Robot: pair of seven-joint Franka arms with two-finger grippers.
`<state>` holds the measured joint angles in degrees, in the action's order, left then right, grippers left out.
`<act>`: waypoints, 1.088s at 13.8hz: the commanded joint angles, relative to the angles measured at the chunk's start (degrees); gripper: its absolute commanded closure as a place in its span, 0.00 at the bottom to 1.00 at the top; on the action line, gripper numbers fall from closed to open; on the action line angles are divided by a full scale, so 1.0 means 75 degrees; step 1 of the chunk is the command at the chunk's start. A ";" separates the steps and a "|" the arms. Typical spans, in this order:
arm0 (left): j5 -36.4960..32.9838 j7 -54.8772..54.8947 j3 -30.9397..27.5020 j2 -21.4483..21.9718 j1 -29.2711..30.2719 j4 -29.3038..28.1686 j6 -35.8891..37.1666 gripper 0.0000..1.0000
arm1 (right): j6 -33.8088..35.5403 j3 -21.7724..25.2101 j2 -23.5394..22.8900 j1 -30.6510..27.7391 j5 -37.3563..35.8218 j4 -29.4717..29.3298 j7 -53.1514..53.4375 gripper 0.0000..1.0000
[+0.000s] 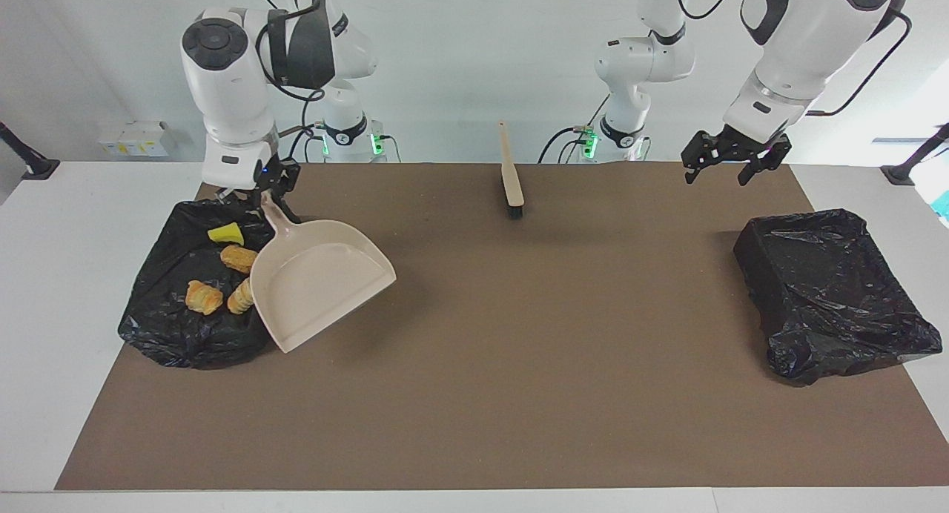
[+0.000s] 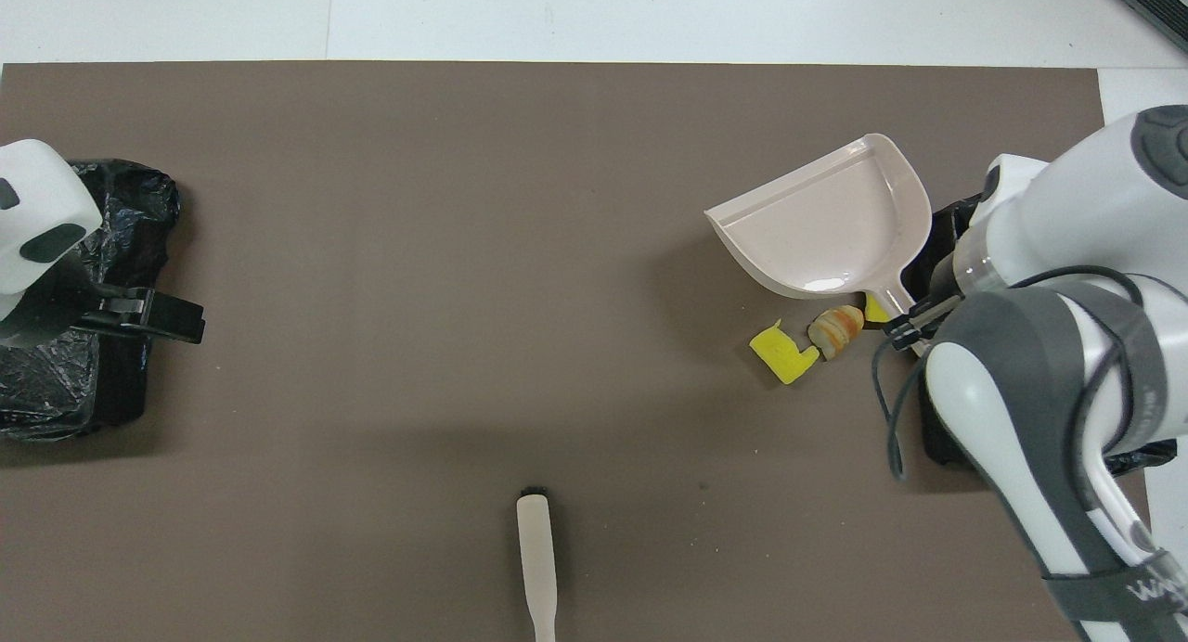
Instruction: Sweep and dump trash in bin
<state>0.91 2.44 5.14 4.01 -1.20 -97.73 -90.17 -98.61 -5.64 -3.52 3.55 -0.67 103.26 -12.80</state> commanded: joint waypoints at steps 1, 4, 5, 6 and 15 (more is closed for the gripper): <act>-0.0308 0.0179 0.0089 -0.0579 0.0219 0.0863 0.0290 0.00 | -0.0607 0.0014 -0.0443 0.0731 0.0324 -0.0080 0.1724 1.00; -0.0308 0.0190 0.0100 -0.0781 0.0196 0.1160 0.0409 0.00 | -0.1357 0.0014 -0.0982 0.1505 0.1036 -0.0278 0.3121 1.00; -0.0401 0.0214 0.0100 -0.0816 0.0172 0.1171 0.0386 0.00 | -0.1731 0.0014 -0.1193 0.1820 0.1178 -0.0326 0.3659 1.00; -0.0483 0.0434 0.0112 -0.0851 0.0172 0.1195 0.0351 0.00 | -0.2013 0.0026 -0.1380 0.2148 0.1191 -0.0384 0.4151 1.00; -0.0402 0.0695 0.0089 -0.0652 0.0242 0.1007 0.0327 0.00 | -0.2964 0.0108 -0.4183 0.4178 0.0606 -0.2588 0.7109 1.00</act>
<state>-1.42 6.81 5.36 -1.42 -0.23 -90.30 -88.91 -120.61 -5.10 -31.96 34.17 5.06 88.02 38.93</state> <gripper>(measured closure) 0.000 0.687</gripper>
